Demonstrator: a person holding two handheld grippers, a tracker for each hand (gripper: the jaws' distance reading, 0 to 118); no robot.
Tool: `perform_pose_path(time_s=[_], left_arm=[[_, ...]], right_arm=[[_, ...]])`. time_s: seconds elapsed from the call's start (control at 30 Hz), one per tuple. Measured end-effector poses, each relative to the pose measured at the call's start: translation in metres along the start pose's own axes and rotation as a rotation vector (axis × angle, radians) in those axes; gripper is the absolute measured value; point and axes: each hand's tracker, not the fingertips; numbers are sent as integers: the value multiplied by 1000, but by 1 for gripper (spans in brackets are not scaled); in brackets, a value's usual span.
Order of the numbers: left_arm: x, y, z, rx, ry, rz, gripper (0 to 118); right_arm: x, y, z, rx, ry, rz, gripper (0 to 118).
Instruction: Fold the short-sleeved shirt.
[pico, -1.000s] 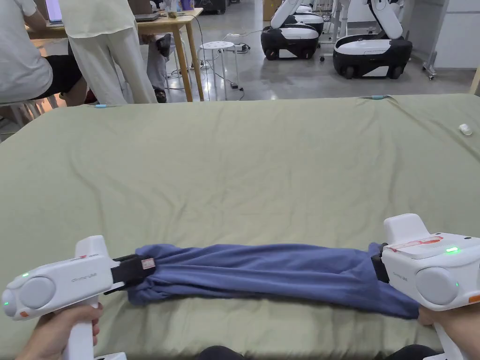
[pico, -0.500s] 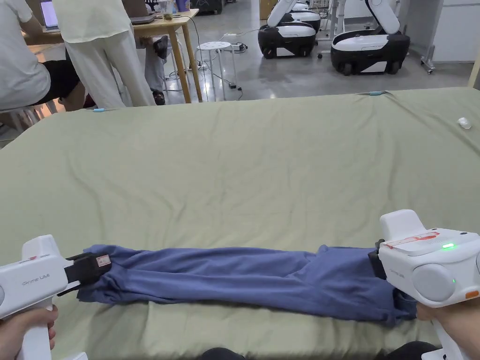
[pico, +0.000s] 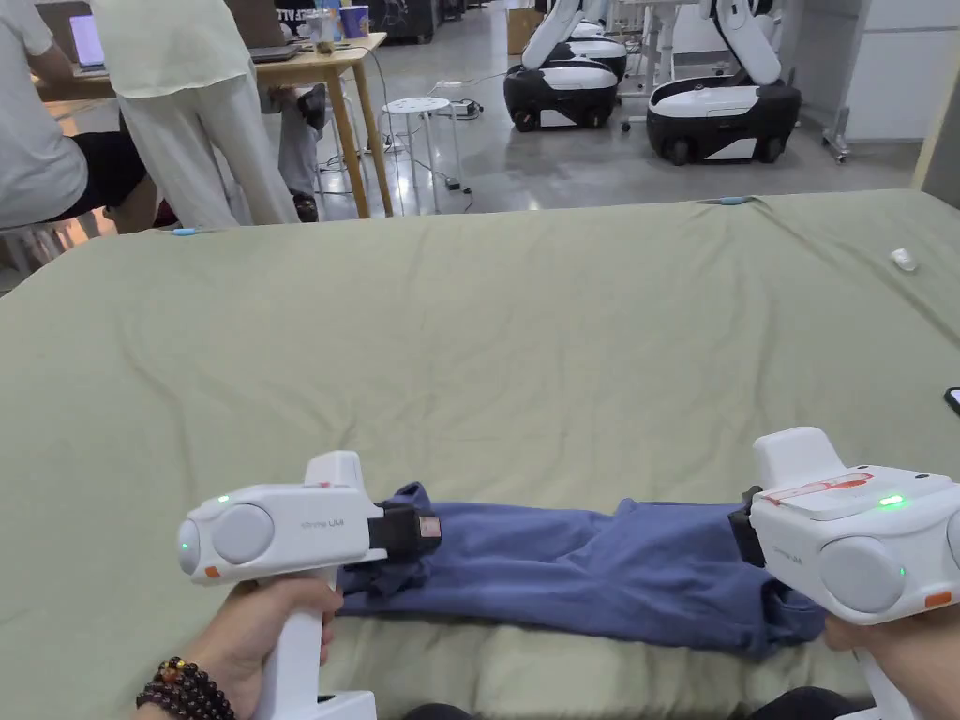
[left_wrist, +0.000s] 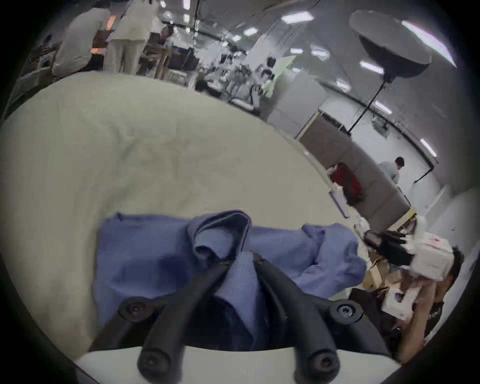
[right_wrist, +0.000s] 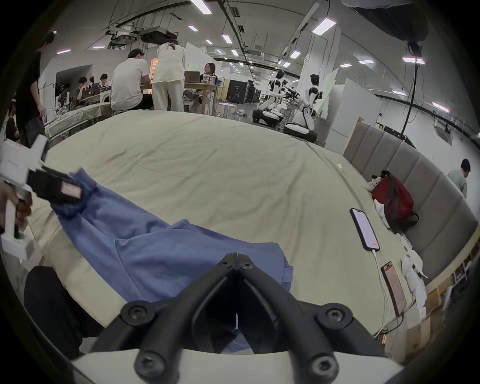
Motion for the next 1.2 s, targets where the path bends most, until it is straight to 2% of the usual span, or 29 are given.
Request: perform_pose_path(time_s=[0.07, 0.1, 0.13, 0.2, 0.23, 0.3, 0.4, 0.43, 0.47, 0.5, 0.53, 0.57, 0.63, 0.7, 0.87, 0.93, 1.1, 1.13, 1.2], left_arm=[[-1, -5, -10, -8, -9, 9, 9], [-3, -8, -8, -1, -12, 6, 17], [-3, -8, -3, 29, -50, 8, 30], [-3, -4, 14, 61, -193, 28, 89], [0, -4, 25, 79, -211, 22, 117], [1, -2, 48, 183, -204, -46, 113], [-15, 8, 68, 240, -131, -55, 118], [-22, 10, 75, 250, -101, -34, 113], [-34, 13, 79, 248, -93, -13, 91], [-29, 11, 84, 250, -85, 16, 64], [-38, 11, 84, 236, -78, 40, 28], [-44, 10, 81, 214, -53, 54, 0], [-45, 5, 70, 177, 48, 18, 0], [-49, -1, 60, 137, 16, -16, 0], [-38, -5, 29, 116, -31, 8, 0], [-22, -3, 13, 53, -56, 0, 0], [15, -15, -27, -71, -68, -97, 0], [22, -15, -28, -101, -88, -152, 0], [20, -7, -30, -85, -77, -186, 0]], right_arm=[[4, -1, 1, -2, -3, 2, 0], [5, -1, 0, -3, -5, 3, 0], [7, -2, -2, -5, -7, 5, 0], [10, -2, -5, -6, -9, 8, 0], [10, -2, -5, -6, -11, 7, 0], [9, -1, 0, -5, -8, 2, 0], [7, -2, -2, 1, 7, -5, 0], [5, -2, -2, 2, 12, -5, 0], [4, -3, -2, 3, 19, -6, 0], [3, -3, -2, 4, 24, -6, 0], [2, -3, -2, 4, 27, -5, 0], [1, -4, -2, 4, 29, -4, 0], [0, -4, -3, 3, 33, -2, 0], [0, -4, -3, 1, 37, -5, 0], [3, -6, -5, -6, 29, -4, 0], [7, -7, -5, -8, 23, -8, 0], [14, -9, -2, -11, 1, -21, 0], [16, -10, -2, -13, -3, -24, 0], [17, -10, 1, -15, -8, -28, 0]])
